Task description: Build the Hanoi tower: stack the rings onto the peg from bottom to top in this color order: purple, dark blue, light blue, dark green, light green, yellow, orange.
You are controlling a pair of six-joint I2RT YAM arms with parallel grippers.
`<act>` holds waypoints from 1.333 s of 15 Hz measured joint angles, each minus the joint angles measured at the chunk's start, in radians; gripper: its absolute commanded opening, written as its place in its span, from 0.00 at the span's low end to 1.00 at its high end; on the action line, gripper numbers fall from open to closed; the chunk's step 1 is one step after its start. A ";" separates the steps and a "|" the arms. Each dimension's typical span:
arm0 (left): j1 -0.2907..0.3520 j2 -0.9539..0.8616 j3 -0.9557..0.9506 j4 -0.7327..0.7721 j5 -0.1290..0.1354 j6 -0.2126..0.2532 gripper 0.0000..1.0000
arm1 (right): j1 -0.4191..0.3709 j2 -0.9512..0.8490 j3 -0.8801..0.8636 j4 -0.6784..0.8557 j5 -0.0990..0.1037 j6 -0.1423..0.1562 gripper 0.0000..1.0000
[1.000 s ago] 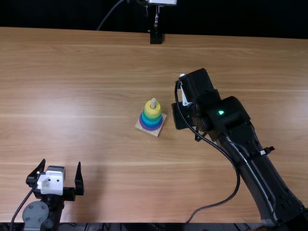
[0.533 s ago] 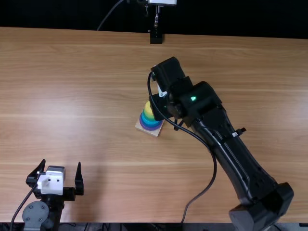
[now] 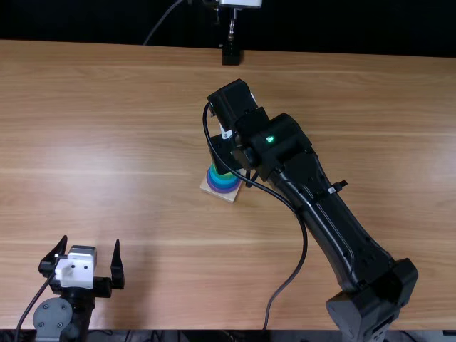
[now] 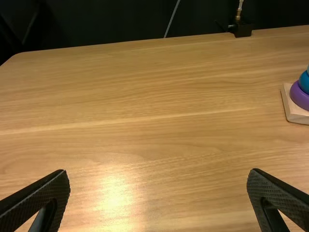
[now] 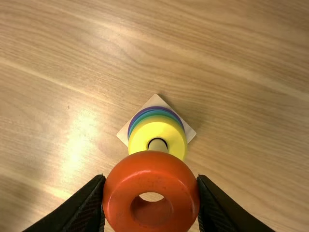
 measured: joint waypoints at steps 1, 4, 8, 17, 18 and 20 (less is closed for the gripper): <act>0.000 0.000 0.000 0.000 0.000 0.000 1.00 | 0.000 0.000 0.000 0.000 0.000 0.000 0.04; 0.000 0.000 0.000 0.000 0.000 0.001 1.00 | 0.000 0.013 0.000 0.001 0.001 0.000 0.04; 0.000 0.000 0.000 0.000 0.000 0.000 1.00 | 0.000 0.026 0.009 0.000 0.003 0.000 0.04; 0.000 0.000 0.000 0.000 0.000 0.001 1.00 | 0.000 0.072 0.060 -0.019 0.008 -0.002 1.00; 0.000 0.000 0.000 0.000 0.000 0.000 1.00 | 0.000 0.072 0.060 -0.031 0.008 -0.001 1.00; 0.000 0.000 0.000 0.000 0.000 0.000 1.00 | 0.000 0.072 0.060 -0.032 0.008 -0.001 1.00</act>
